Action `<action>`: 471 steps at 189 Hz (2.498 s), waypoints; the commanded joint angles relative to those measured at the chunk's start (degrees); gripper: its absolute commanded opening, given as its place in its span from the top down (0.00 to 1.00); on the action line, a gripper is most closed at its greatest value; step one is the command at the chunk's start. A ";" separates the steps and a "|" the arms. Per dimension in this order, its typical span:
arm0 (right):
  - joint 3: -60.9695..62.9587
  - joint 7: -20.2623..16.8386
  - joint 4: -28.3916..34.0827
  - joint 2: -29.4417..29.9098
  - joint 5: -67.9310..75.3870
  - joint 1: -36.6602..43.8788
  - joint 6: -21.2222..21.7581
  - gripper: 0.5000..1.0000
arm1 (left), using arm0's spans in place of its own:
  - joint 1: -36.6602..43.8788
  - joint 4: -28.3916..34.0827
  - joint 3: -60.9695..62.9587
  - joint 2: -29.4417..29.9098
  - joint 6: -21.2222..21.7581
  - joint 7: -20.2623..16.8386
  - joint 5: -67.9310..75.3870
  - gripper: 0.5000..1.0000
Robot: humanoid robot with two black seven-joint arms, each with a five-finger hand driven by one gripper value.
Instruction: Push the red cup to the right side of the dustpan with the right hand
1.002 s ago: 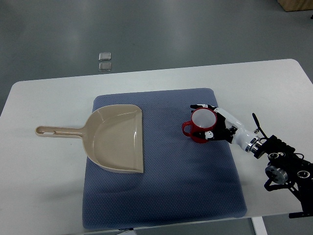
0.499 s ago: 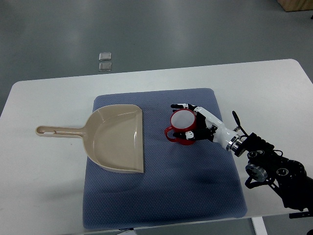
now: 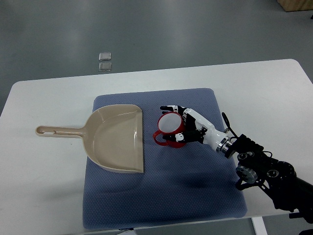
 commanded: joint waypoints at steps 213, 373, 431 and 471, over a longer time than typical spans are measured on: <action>-3.57 0.00 0.53 4.89 0.22 -1.01 -4.85 0.14 | 0.14 0.43 0.05 0.00 0.00 0.00 0.00 0.00; -2.25 0.00 3.08 3.83 1.45 -0.22 -4.23 0.14 | 0.14 -0.10 0.05 0.00 0.00 0.00 0.00 0.00; -2.25 0.00 4.31 0.05 6.02 1.89 -0.19 0.14 | 0.05 -0.18 0.14 0.00 0.00 0.00 0.00 0.00; -2.34 0.00 5.28 -2.41 8.13 2.68 1.57 0.14 | 0.05 -0.18 0.14 0.00 -0.09 0.00 0.00 0.00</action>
